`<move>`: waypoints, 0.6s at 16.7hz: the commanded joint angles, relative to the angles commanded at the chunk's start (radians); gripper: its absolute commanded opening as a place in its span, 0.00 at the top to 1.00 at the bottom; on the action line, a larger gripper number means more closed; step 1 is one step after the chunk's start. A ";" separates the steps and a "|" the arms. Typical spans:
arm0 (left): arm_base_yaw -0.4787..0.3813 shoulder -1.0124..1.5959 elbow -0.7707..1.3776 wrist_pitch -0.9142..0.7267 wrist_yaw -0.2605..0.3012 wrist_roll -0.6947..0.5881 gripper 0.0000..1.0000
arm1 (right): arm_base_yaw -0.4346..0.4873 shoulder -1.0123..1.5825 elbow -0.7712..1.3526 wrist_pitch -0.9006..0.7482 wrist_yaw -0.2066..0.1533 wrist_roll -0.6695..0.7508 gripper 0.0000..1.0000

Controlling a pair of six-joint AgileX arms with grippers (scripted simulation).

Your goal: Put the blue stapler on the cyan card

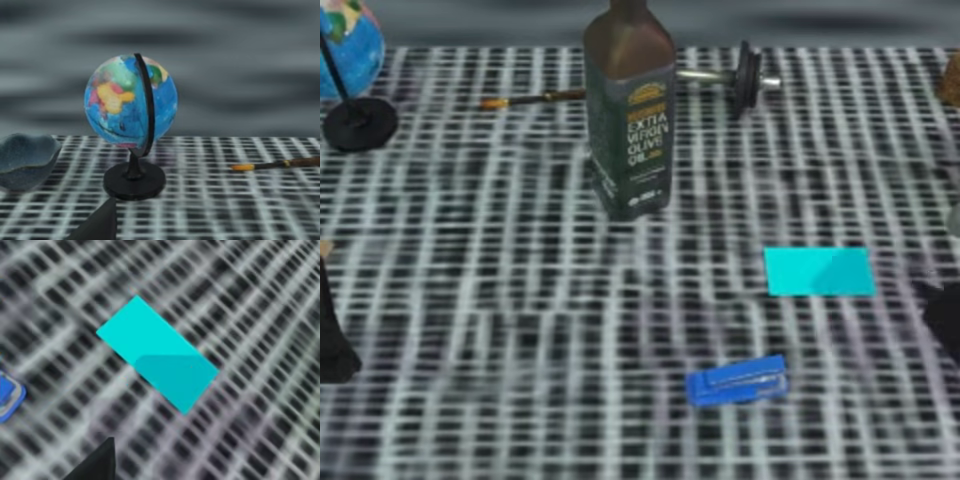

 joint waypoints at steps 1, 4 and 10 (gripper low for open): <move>0.000 0.000 0.000 0.000 0.000 0.000 0.00 | 0.038 0.108 0.075 -0.061 0.000 -0.051 0.00; 0.000 0.000 0.000 0.000 0.000 0.000 0.00 | 0.147 0.404 0.290 -0.238 -0.002 -0.198 0.00; 0.000 0.000 0.000 0.000 0.000 0.000 0.00 | 0.321 0.853 0.647 -0.509 -0.003 -0.432 0.00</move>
